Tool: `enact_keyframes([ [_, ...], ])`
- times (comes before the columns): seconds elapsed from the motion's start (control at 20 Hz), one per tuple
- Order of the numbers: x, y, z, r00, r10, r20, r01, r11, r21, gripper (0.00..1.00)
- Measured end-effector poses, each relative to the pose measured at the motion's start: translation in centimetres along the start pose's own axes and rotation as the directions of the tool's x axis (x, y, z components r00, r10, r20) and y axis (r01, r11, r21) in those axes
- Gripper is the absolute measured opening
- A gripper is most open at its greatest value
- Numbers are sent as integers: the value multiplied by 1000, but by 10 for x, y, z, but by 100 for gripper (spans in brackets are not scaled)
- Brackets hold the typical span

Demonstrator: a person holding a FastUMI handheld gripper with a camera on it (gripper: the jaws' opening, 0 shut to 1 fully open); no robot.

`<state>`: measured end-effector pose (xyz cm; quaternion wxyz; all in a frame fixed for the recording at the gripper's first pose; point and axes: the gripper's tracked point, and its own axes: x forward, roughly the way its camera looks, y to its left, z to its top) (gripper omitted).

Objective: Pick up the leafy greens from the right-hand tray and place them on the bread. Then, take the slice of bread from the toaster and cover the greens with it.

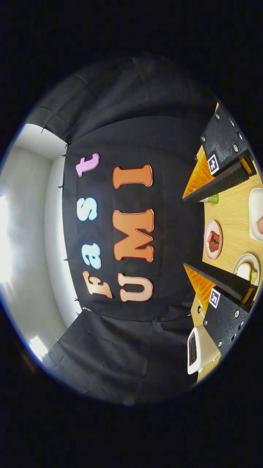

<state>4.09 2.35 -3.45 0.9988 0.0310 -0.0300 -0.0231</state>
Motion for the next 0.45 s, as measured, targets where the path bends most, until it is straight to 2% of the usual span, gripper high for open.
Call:
enact_keyframes([
  [0.45, 2, 8, 4, 999, 20, 32, -20, 1000, 7, 96],
])
